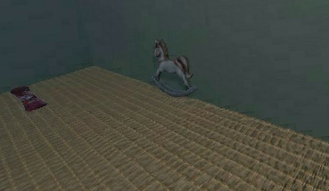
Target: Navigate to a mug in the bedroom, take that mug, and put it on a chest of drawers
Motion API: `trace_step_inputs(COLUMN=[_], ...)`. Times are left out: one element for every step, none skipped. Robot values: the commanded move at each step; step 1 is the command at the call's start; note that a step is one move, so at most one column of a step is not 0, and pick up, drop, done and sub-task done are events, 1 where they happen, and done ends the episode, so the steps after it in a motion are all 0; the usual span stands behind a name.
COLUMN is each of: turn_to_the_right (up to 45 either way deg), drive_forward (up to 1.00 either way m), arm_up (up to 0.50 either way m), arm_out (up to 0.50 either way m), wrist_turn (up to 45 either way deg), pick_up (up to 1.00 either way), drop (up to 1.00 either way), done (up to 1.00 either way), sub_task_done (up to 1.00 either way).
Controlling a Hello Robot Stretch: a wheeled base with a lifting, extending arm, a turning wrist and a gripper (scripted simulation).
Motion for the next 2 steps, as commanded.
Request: trace_step_inputs(turn_to_the_right=[0.0, 0.0], drive_forward=[0.00, 0.00], arm_up=[0.00, 0.00], arm_out=[0.00, -0.44], wrist_turn=[-33.0, 0.0], pick_up=[0.00, 0.00], drop=[0.00, 0.00], done=[0.00, 0.00], sub_task_done=[0.00, 0.00])
